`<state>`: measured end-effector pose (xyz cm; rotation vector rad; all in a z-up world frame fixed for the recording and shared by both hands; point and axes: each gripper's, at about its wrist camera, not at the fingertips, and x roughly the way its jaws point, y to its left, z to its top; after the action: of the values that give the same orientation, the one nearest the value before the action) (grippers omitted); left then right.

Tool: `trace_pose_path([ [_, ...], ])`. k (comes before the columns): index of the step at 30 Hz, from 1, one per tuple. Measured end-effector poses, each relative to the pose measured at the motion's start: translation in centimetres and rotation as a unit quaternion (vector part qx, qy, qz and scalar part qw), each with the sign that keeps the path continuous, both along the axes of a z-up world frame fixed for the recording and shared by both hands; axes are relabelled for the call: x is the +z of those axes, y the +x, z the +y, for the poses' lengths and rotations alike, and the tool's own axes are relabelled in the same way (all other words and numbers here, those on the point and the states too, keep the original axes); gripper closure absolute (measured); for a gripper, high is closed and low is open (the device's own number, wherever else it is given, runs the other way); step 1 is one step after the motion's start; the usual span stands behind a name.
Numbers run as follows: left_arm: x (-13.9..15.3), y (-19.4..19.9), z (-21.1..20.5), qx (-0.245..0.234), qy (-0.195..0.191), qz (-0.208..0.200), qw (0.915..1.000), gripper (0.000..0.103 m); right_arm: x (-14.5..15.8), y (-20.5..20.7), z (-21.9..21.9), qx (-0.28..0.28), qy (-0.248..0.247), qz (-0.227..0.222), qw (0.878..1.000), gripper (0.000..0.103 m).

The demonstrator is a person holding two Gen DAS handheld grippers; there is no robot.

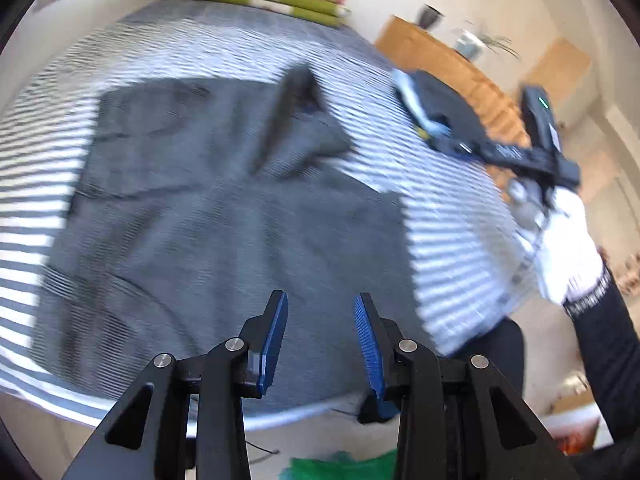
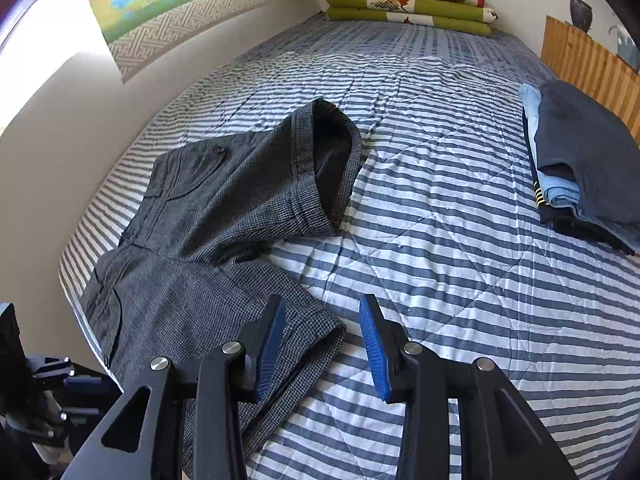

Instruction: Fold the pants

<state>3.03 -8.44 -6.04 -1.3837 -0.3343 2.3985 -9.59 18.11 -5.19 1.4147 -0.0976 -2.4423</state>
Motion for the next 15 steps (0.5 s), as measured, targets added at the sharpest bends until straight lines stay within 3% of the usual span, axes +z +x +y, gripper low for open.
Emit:
trace_pose_path([
  [2, 1.0, -2.2, -3.6, 0.041, -0.03, 0.011, 0.9986, 0.065, -0.3, -1.2, 0.5, -0.009, -0.029, 0.004, 1.0, 0.068],
  [5, 2.2, -6.6, -9.3, 0.103, -0.041, 0.013, 0.9938, 0.065, -0.7, -3.2, 0.3, -0.014, -0.072, 0.003, 0.997, 0.068],
  [6, 2.4, -8.3, -10.8, 0.12, -0.045, 0.014, 0.9917, 0.062, -0.7, -4.0, 0.1, -0.015, -0.082, 0.004, 0.997, 0.068],
  [8, 2.3, -11.9, -13.4, 0.137, -0.069, 0.012, 0.9882, 0.047, -1.1, -6.1, -0.7, -0.014, -0.096, 0.002, 0.995, 0.068],
  [10, 1.4, -15.5, -15.7, 0.156, -0.076, 0.002, 0.9847, 0.044, -1.8, -8.3, -1.7, -0.014, -0.096, -0.003, 0.995, 0.067],
  [15, -3.6, -24.1, -19.8, 0.179, -0.04, -0.05, 0.9818, 0.043, -5.1, -13.0, -3.7, -0.018, -0.096, -0.037, 0.995, 0.067],
])
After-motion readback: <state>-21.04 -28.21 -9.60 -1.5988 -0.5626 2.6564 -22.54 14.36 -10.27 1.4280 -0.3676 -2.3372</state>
